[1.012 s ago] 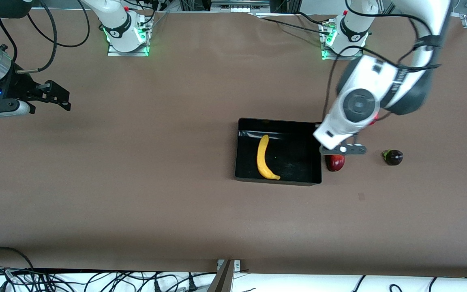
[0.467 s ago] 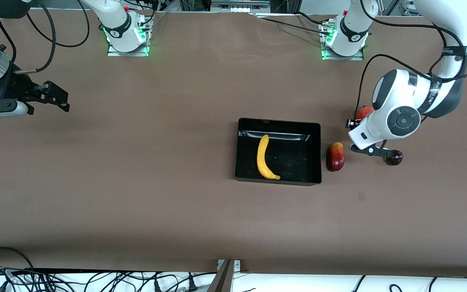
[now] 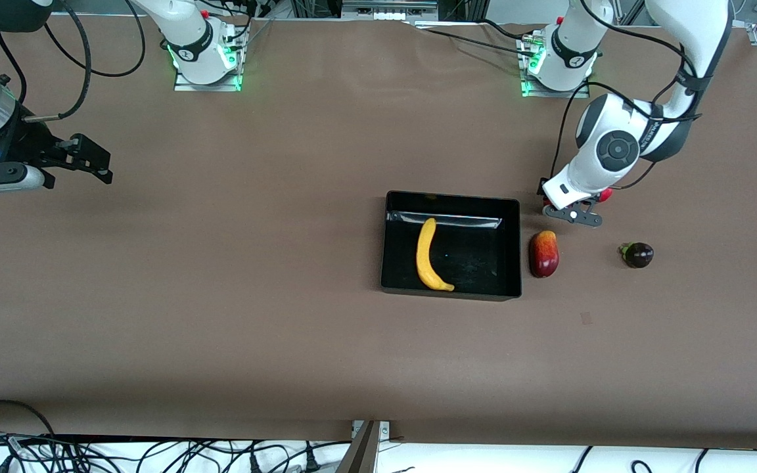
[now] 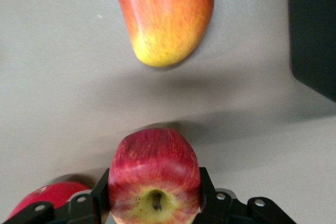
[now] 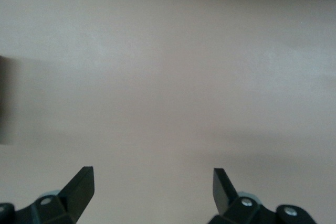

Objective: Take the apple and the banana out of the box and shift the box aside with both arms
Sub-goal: 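Open the left gripper to release the apple and raise it, then reach the left gripper into the tray and grasp the yellow banana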

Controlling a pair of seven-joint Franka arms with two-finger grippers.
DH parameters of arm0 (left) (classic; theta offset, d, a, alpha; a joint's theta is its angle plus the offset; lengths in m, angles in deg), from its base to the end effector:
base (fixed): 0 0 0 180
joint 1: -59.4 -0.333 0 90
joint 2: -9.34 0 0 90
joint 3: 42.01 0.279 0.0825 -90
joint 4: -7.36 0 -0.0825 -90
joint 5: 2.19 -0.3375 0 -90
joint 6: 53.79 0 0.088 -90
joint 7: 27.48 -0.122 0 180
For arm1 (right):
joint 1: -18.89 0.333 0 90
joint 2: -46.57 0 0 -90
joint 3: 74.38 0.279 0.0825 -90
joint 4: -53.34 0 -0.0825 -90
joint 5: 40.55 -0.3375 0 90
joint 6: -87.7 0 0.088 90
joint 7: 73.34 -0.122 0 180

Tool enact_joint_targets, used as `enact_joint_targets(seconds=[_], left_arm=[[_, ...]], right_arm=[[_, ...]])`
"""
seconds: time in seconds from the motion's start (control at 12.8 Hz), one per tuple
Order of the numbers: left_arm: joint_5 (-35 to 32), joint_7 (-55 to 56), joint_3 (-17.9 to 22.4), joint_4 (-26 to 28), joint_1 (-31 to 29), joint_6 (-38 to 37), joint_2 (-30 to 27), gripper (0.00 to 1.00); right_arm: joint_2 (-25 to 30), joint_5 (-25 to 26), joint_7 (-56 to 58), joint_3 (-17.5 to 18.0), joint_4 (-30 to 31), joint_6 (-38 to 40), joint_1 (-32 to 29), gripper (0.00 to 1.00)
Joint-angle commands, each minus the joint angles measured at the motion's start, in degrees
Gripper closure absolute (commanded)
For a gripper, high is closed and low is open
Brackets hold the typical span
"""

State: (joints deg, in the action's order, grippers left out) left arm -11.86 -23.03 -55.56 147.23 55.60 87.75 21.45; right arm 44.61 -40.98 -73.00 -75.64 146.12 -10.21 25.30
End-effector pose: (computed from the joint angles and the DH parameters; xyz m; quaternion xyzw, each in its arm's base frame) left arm 0.4290 -0.0771 0.1960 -0.9893 0.1158 0.0828 0.0322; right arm 0.5275 0.0485 0.5464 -0.9985 -0.0475 -0.0275 0.0045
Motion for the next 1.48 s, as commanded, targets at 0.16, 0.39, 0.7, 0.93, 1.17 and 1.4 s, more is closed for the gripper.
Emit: enact_joint_targets(seconds=[0.16, 0.39, 0.7, 0.93, 1.17, 1.4], left_arm=[[-1.23, -0.75, -0.52, -2.65, -0.69, -1.69, -3.66, 0.00], [0.96, -0.23, -2.26, -17.63, 0.37, -21.13, -4.39, 0.00], [10.36, 4.23, -4.03, -38.06, 3.25, -31.15, 5.97, 0.00], [11.17, 18.35, -4.04, -46.86, 13.25, -30.45, 14.84, 0.00], [11.08, 23.24, -3.77, -48.56, 19.43, -21.80, 22.85, 0.00], [8.98, 23.59, -3.60, -47.23, 22.15, -12.88, 27.78, 0.00]], right_arm=[[-0.41, -0.10, 0.54, 0.39, -0.84, -0.01, -0.61, 0.00], [-0.41, -0.10, 0.54, 0.39, -0.84, -0.01, -0.61, 0.00], [-0.41, -0.01, 0.54, 0.39, -0.84, -0.01, -0.70, 0.00], [-0.41, -0.01, 0.63, 0.39, -0.84, -0.01, -0.70, 0.00], [-0.41, -0.01, 0.63, 0.39, -0.84, -0.09, -0.70, 0.00], [-1.02, -0.10, 0.71, 0.39, -0.84, -1.24, -0.53, 0.00]])
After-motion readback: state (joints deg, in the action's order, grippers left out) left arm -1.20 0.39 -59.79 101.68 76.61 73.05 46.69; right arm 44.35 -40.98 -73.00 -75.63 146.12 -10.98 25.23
